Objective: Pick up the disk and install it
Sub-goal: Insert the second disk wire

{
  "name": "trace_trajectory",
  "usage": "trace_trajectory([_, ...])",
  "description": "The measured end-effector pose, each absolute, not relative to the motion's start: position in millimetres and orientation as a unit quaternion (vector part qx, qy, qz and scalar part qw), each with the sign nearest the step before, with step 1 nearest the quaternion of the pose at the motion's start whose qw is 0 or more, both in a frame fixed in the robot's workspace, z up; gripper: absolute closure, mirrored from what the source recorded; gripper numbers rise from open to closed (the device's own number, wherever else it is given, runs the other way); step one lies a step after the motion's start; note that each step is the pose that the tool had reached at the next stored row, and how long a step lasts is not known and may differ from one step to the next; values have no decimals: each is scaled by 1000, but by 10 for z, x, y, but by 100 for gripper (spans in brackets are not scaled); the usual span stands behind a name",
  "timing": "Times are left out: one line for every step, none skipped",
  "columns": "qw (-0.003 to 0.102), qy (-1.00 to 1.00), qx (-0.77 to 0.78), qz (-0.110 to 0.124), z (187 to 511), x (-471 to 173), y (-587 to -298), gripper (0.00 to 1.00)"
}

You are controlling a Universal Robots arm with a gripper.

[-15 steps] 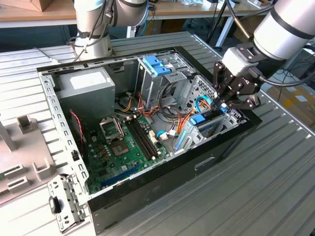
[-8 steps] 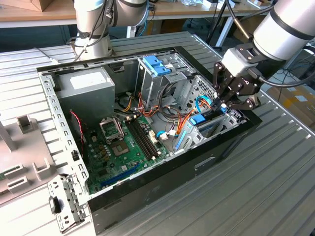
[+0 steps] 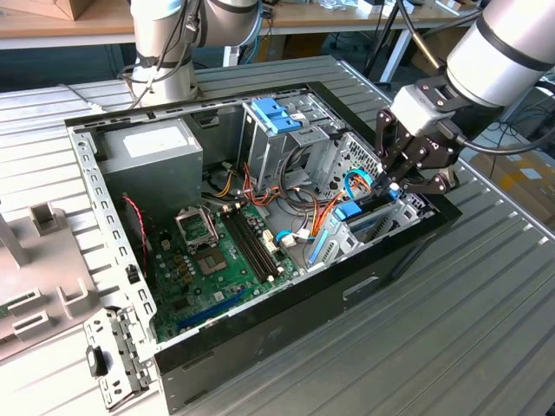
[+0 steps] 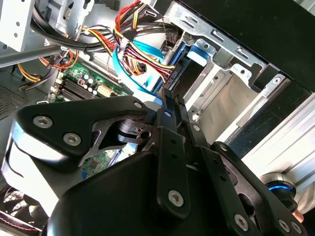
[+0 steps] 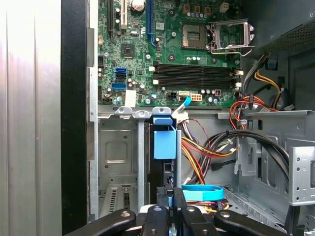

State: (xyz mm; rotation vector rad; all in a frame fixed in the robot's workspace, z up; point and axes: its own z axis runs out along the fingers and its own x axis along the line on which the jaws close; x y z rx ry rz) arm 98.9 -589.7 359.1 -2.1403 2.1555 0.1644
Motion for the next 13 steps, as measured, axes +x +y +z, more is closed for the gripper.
trace_trajectory([50,708,-703,54,3589,988,-5901,84])
trace_trajectory([50,708,-703,54,3584,988,-5906,84])
trace_trajectory([50,708,-703,54,3578,988,-5907,84])
trace_trajectory([50,708,-703,54,3574,987,-5907,84])
trace_trajectory([50,708,-703,54,3571,985,-5907,84])
trace_trajectory([50,708,-703,54,3567,983,-5907,84])
trace_trajectory([50,708,-703,54,3563,984,-5907,84])
trace_trajectory([50,708,-703,54,3556,983,-5907,84])
trace_trajectory([50,708,-703,54,3552,984,-5902,84])
trace_trajectory([50,708,-703,54,3550,984,-5897,84])
trace_trajectory([50,708,-703,54,3548,984,-5891,84])
trace_trajectory([50,708,-703,54,3545,984,-5879,84])
trace_trajectory([50,708,-703,54,3542,984,-5869,84])
